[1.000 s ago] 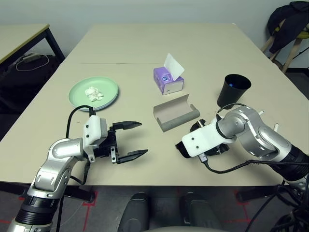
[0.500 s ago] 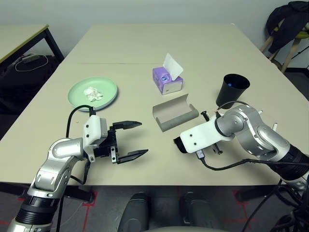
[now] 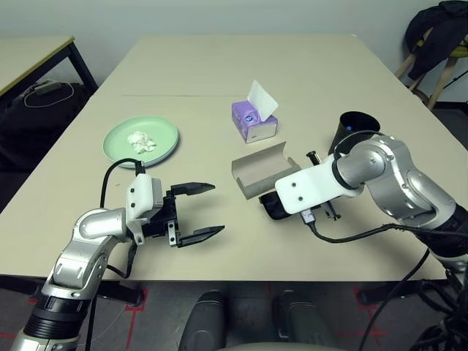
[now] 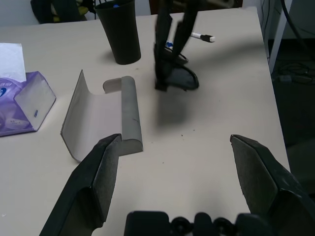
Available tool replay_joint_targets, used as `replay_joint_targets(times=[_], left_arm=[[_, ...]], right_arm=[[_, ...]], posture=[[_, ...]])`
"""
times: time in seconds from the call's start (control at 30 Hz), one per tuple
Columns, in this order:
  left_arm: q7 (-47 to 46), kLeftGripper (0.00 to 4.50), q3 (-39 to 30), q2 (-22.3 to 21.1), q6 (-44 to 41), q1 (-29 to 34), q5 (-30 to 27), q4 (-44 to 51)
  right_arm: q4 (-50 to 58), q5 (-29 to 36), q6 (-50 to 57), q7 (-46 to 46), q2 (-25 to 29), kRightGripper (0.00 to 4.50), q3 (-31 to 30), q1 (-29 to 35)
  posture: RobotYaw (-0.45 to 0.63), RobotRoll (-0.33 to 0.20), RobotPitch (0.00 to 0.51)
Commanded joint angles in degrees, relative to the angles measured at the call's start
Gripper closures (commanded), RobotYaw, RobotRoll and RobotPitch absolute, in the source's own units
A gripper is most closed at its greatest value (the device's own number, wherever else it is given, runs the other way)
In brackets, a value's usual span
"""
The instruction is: Organize and tidy the items on the table.
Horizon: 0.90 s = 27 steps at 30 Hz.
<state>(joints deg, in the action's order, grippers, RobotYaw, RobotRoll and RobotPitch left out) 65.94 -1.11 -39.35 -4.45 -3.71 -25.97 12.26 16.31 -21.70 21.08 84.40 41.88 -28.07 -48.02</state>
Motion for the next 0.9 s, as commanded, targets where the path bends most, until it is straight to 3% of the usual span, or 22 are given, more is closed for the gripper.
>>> replay_joint_targets(times=[0.03,0.37,0.9], left_arm=[[0.58,0.0,0.59,-0.37,0.32,-0.2,0.71,-0.81],[0.67,0.0,0.32,-0.58,0.32,-0.2,0.77,-0.81],[-0.01,0.0,0.08,-0.69,-0.06,0.96,0.65,0.58]], right_arm=[[-4.28,0.82,-2.17,-1.41,-0.28,4.06,1.02,-3.01],[-23.97,-3.48,-14.3,-11.98,-7.06,4.06,-2.03,-10.69],[-35.81,-9.47,-23.05,-19.44,-13.86,4.06,-5.39,-9.55]], posture=[[0.06,0.0,0.055],[0.07,0.0,0.048],[0.08,0.0,0.053]])
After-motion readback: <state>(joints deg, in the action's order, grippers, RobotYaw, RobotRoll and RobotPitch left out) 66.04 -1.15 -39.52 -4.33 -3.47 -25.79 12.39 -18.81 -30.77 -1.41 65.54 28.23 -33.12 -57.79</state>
